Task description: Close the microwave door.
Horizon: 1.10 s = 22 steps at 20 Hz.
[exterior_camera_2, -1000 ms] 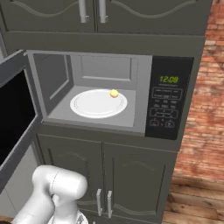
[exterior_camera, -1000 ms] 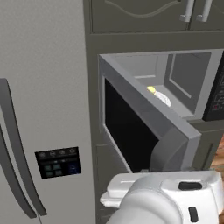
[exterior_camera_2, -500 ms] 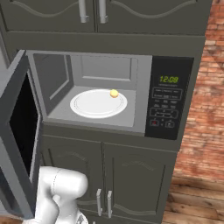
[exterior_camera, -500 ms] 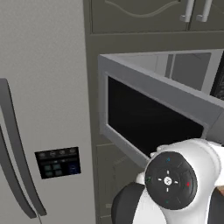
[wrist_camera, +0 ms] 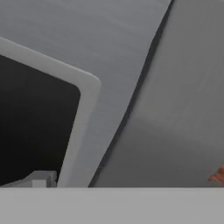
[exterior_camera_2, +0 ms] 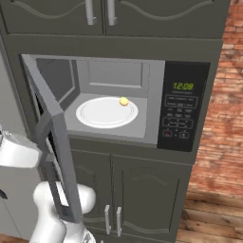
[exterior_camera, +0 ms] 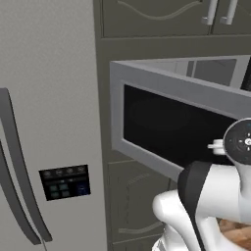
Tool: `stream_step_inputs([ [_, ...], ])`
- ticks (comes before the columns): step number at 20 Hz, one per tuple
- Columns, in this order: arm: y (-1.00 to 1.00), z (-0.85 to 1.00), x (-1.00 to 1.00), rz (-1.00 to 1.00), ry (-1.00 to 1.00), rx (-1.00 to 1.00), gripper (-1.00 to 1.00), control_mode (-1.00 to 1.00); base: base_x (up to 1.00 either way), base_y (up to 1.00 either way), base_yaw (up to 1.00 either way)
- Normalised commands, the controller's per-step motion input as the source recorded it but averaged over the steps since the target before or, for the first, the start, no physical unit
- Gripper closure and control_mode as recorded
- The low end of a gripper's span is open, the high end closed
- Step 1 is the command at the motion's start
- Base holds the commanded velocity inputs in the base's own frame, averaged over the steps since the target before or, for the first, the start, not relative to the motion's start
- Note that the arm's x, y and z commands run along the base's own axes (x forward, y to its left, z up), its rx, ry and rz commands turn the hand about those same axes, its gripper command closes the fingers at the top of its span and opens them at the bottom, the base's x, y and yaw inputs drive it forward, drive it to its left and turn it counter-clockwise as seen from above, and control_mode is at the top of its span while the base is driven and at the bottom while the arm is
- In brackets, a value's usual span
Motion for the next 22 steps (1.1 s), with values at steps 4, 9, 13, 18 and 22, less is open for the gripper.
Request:
stream_step_inputs([
  [4, -0.42, -0.22, 1.0, 0.0, 0.02, 0.06, -1.0, -1.0, 0.0, 0.0, 0.0],
  [9, -0.19, -0.19, 1.0, 0.01, 0.0, 0.07, -1.0, -1.0, 0.0, 0.0, 0.0],
  [13, 0.0, -0.21, 1.0, 0.02, -0.03, 0.07, -1.0, -1.0, 0.0, 0.0, 0.0],
  [18, 0.0, -0.28, 1.0, 0.02, -0.09, 0.09, -1.0, -1.0, 0.0, 0.0, 0.0],
  [22, 0.0, -0.21, 1.0, 0.05, -0.11, 0.12, -1.0, -1.0, 0.0, 0.0, 0.0],
])
